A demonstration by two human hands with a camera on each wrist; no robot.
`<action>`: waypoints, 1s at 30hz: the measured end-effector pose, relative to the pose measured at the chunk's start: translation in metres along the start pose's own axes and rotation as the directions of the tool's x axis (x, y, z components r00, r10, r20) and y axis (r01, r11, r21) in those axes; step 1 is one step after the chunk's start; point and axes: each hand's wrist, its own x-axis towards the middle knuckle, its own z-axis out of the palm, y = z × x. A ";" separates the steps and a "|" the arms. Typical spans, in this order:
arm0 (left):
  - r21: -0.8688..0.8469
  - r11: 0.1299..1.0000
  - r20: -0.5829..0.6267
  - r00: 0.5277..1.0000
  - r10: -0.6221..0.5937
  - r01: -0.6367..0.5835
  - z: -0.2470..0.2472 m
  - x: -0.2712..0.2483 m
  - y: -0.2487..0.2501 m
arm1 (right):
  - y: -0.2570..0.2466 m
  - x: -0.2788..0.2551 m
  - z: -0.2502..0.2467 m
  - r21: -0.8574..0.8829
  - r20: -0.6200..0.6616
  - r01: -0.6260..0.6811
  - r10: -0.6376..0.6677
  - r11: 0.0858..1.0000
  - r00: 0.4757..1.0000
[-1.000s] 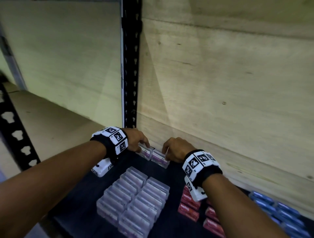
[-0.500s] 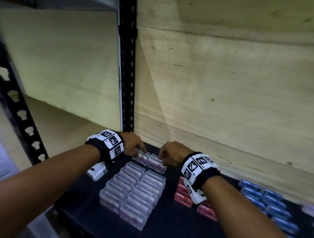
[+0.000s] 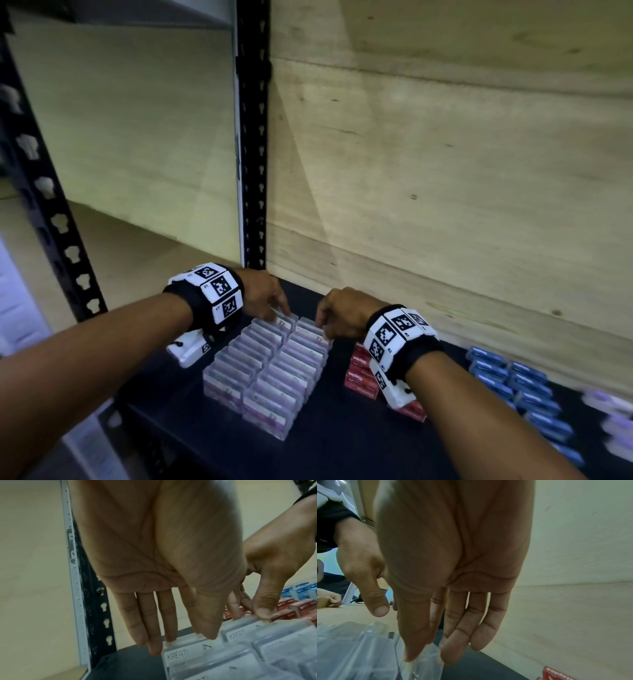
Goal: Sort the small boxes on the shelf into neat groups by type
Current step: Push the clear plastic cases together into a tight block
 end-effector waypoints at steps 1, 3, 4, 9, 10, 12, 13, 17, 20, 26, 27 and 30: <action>-0.001 1.000 0.004 1.000 0.004 -0.004 0.000 -0.001 0.001 | 0.000 -0.001 0.000 0.003 0.003 0.004 -0.005 1.000 1.000; 0.003 1.000 0.015 1.000 0.005 -0.005 0.000 -0.003 0.002 | -0.001 -0.004 0.000 0.002 0.004 0.010 -0.010 1.000 1.000; 0.007 1.000 0.018 1.000 0.004 -0.004 0.000 -0.004 0.003 | -0.001 -0.005 0.000 0.004 0.007 0.010 -0.010 1.000 1.000; 0.022 1.000 0.030 1.000 0.006 -0.006 -0.001 -0.008 0.007 | -0.001 -0.008 0.001 0.027 0.025 0.011 -0.012 1.000 1.000; 0.023 1.000 0.030 1.000 0.004 -0.004 -0.002 -0.009 0.007 | -0.001 -0.008 0.001 0.034 0.027 0.011 -0.012 0.999 1.000; 0.023 1.000 0.028 1.000 0.002 -0.002 -0.001 -0.009 0.007 | 0.000 -0.009 0.001 0.038 0.030 0.014 -0.016 0.999 0.999; 0.019 1.000 0.024 1.000 0.002 -0.003 0.000 -0.009 0.008 | 0.000 -0.010 0.001 0.039 0.030 0.018 -0.019 0.999 0.999; 0.003 1.000 0.011 1.000 -0.018 0.018 0.001 -0.011 0.010 | 0.004 -0.016 0.000 0.065 0.022 0.042 -0.044 0.997 0.999; 0.075 0.997 -0.069 0.997 -0.023 0.028 -0.001 -0.007 0.021 | 0.016 -0.024 -0.003 0.105 -0.021 0.046 -0.044 0.993 0.999; 0.120 0.991 -0.190 0.978 0.084 -0.062 -0.004 0.004 0.074 | 0.047 -0.058 -0.010 0.067 -0.019 -0.035 0.036 0.997 0.999; 0.111 0.990 -0.177 0.979 0.104 -0.085 -0.005 0.005 0.085 | 0.053 -0.065 -0.011 0.064 -0.011 -0.053 0.053 0.997 0.999; 0.111 0.980 -0.120 0.977 0.177 -0.164 -0.004 0.008 0.118 | 0.066 -0.084 -0.010 0.071 0.013 -0.102 0.101 0.992 0.995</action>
